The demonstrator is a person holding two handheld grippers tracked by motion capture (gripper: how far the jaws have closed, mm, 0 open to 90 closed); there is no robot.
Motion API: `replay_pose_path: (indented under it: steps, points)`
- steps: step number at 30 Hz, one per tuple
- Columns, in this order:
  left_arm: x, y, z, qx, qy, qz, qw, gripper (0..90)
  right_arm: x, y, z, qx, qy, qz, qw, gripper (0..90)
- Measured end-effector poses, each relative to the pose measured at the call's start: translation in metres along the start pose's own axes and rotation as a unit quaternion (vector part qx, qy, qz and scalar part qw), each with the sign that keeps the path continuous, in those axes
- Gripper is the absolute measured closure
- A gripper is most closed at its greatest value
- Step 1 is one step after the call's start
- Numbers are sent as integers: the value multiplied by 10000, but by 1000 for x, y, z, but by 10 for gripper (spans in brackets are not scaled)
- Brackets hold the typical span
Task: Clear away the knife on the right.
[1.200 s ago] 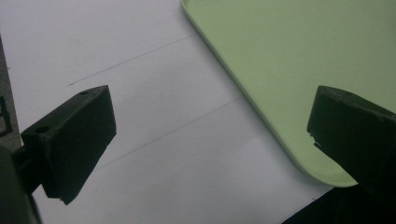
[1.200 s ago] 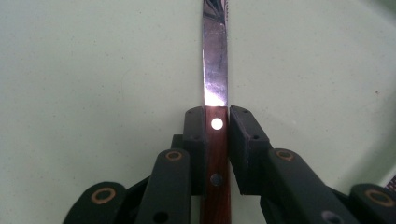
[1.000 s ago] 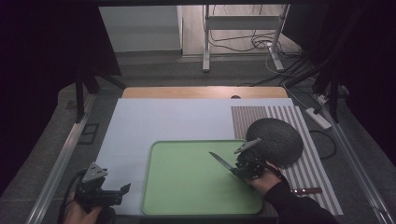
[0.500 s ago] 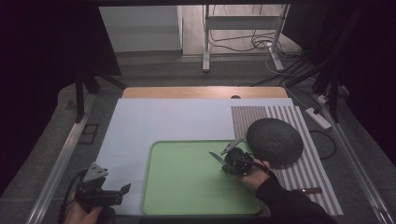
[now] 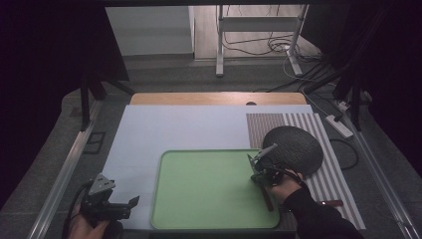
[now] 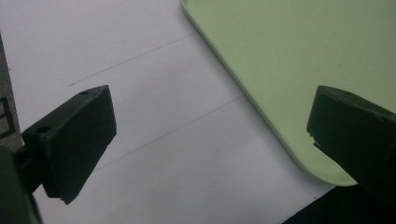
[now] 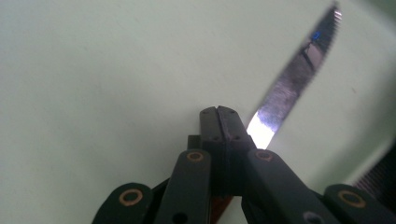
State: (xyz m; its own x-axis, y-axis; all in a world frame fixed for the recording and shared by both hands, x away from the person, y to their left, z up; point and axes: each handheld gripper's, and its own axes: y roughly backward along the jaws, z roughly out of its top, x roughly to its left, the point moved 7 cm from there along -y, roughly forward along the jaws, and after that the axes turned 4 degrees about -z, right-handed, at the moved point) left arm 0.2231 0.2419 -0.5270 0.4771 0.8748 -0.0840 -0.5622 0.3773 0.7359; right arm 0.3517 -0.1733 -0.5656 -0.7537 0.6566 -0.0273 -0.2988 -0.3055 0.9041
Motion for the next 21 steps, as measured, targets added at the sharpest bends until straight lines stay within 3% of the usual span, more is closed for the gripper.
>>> replay_pose_path:
  steps: [8, 14, 21]
  points:
    - [0, 0, 0, 1, 0, 1, 10000, 22, -15, 7, -13, 81, -283, -41, 9996, 895]
    - [0, 0, 0, 1, 2, -1, 10000, 22, -14, 7, -12, 69, -254, -34, 9996, 890]
    - [0, 0, 0, -1, 11, -5, 10000, 22, -10, 16, -4, -251, -203, 10, 9995, 761]
